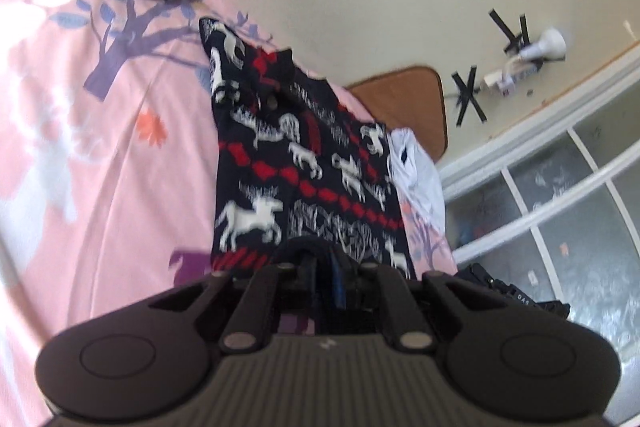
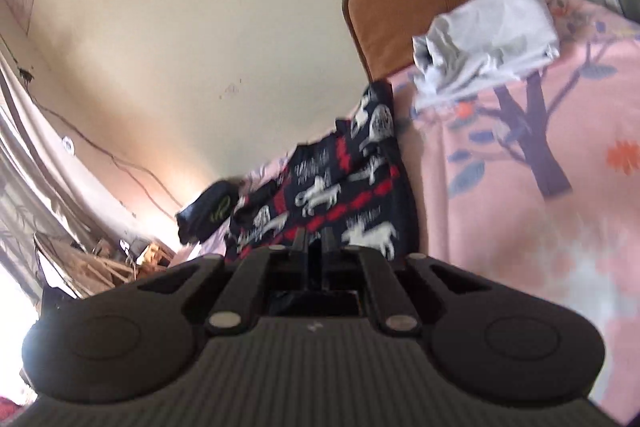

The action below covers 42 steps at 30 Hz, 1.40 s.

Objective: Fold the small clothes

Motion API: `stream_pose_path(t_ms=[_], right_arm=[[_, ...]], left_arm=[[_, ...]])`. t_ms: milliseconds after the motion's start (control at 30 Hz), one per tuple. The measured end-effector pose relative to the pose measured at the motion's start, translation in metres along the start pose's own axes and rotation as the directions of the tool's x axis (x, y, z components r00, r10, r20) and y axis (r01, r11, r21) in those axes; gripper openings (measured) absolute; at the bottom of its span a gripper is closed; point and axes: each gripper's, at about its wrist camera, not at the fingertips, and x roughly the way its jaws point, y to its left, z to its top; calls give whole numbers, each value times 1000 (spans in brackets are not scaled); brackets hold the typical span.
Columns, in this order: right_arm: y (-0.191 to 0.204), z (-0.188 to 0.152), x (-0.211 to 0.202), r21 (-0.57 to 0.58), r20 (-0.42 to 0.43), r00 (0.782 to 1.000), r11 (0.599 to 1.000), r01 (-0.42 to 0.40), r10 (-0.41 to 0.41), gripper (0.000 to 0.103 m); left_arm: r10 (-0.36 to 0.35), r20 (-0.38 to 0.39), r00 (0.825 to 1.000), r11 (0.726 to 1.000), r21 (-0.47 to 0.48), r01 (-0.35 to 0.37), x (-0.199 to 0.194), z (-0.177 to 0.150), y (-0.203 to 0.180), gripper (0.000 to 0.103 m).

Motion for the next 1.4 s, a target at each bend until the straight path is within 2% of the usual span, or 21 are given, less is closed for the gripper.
stream_pose_path(t_ms=[33, 100, 133, 200, 233, 267, 333, 400, 467, 667, 700, 733, 767, 800, 833, 967, 1067, 1167, 1233, 1333, 1400], right_arm=[[0, 15, 14, 4, 32, 999, 1000, 19, -19, 7], [-4, 39, 49, 50, 103, 993, 997, 55, -60, 12], [-7, 48, 68, 56, 140, 985, 994, 91, -98, 19], [-11, 59, 103, 21, 145, 958, 969, 248, -248, 43], [-14, 61, 112, 14, 115, 951, 958, 287, -287, 43], [-15, 58, 113, 3, 90, 964, 968, 251, -251, 43], [-11, 43, 99, -72, 71, 983, 982, 174, -169, 51], [-3, 23, 85, -205, 78, 974, 953, 222, -211, 60], [2, 5, 80, -303, 83, 950, 900, 313, -302, 60], [-7, -21, 76, -309, -11, 932, 888, 341, -361, 60], [-6, -25, 75, -299, -22, 931, 891, 341, -364, 54], [-5, -30, 72, -290, -30, 934, 898, 332, -356, 33], [-4, -33, 71, -289, -38, 936, 900, 325, -350, 20], [-2, -36, 69, -298, -32, 935, 897, 328, -353, 11], [3, -39, 67, -314, -5, 932, 885, 343, -363, 8], [28, -34, 62, -400, 107, 927, 838, 370, -359, 8], [46, -22, 67, -450, 170, 938, 823, 346, -302, 8], [56, -5, 83, -479, 217, 940, 811, 337, -263, 8], [54, 7, 105, -479, 233, 933, 803, 354, -272, 8], [32, 15, 148, -437, 202, 914, 802, 406, -352, 15], [18, 16, 168, -406, 130, 890, 796, 449, -436, 22]], left_arm=[[20, 29, 999, 999, -36, -19, 12, 16, 2, 10], [79, 87, 993, 992, -103, -70, 39, 43, 14, 25], [136, 107, 985, 985, -123, -123, 50, 52, 20, 38], [227, 104, 968, 961, -188, -205, 60, 57, 33, 41], [195, 99, 976, 967, -184, -175, 60, 52, 37, 44], [155, 95, 983, 979, -146, -140, 56, 47, 39, 51], [187, 104, 977, 982, -60, -182, 49, 35, 34, 61], [255, 123, 959, 965, 36, -261, 46, 32, 27, 69], [271, 120, 955, 953, 107, -284, 50, 34, 18, 72], [270, 67, 961, 922, 271, -278, 89, 40, -8, 69], [283, 55, 958, 911, 296, -286, 97, 38, -11, 67], [292, 44, 955, 903, 317, -291, 103, 35, -12, 58], [302, 32, 953, 895, 336, -295, 108, 32, -12, 39], [312, 25, 950, 886, 352, -301, 112, 29, -12, 29], [323, 21, 946, 877, 370, -307, 113, 26, -11, 8], [326, 84, 942, 861, 386, -332, 102, 17, -12, 6], [261, 186, 947, 889, 337, -311, 75, 18, -12, 6], [240, 258, 936, 914, 264, -307, 64, 28, -7, 6], [275, 286, 918, 905, 246, -348, 74, 34, -3, 7], [424, 249, 871, 848, 228, -478, 104, 37, 12, 10], [406, 236, 883, 873, 187, -451, 98, 32, 20, 10]])
